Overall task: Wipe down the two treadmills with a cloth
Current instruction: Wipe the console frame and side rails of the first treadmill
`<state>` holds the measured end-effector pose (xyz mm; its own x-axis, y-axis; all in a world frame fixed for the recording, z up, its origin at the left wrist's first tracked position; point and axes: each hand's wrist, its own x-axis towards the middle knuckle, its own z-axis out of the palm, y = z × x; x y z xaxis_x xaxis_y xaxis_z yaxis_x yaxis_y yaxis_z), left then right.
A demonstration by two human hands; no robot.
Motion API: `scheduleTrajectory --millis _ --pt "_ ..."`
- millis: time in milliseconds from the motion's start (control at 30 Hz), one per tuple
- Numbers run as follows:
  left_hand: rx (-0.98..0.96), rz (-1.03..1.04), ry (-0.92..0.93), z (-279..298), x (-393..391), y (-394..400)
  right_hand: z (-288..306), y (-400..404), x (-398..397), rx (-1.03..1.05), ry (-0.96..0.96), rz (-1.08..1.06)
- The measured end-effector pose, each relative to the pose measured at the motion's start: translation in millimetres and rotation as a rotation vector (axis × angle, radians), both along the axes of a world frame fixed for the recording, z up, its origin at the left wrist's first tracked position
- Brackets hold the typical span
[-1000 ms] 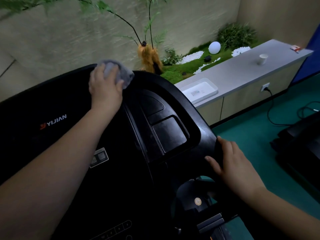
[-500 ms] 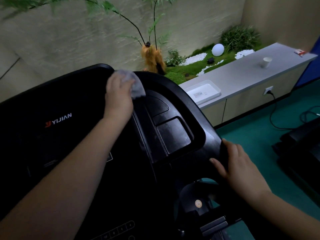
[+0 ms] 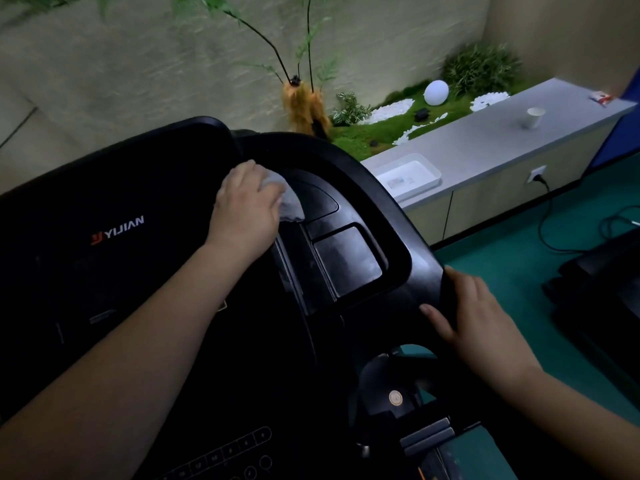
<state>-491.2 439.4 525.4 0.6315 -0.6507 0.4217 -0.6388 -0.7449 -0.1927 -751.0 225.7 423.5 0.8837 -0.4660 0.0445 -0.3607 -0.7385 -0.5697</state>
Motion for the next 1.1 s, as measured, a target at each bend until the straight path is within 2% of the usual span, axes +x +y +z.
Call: scheduleTrajectory --millis 133,233,433,567,767,867,1000,1100 --pt "-0.043 -0.069 0.038 -18.7 -18.8 4.7 0.4 0.4 -0.3 0.004 -0.003 -0.007" --pt "-0.211 -0.116 0.152 -53.8 -74.1 15.6 -0.8 0.8 -1.1 -0.007 -0.007 -0.009" --pt "-0.351 -0.148 0.407 -114.0 -170.6 40.0 -3.4 2.3 -1.2 -0.014 -0.018 -0.036" --pt "-0.208 -0.278 0.391 -109.6 -175.9 59.7 -3.9 3.9 -2.1 -0.033 -0.023 -0.039" --pt "-0.226 0.010 0.357 -93.4 -156.1 28.5 -1.2 5.0 -4.1 -0.038 -0.029 -0.040" --pt "-0.221 0.007 0.356 -110.1 -183.3 30.8 -2.3 4.8 -6.7 -0.038 -0.028 -0.037" --pt "-0.176 -0.092 0.246 -136.0 -229.3 63.0 -4.0 4.1 -10.7 -0.045 -0.024 -0.006" --pt "-0.161 -0.090 0.261 -157.1 -275.2 82.1 -5.9 5.3 -24.5 -0.062 -0.008 0.019"
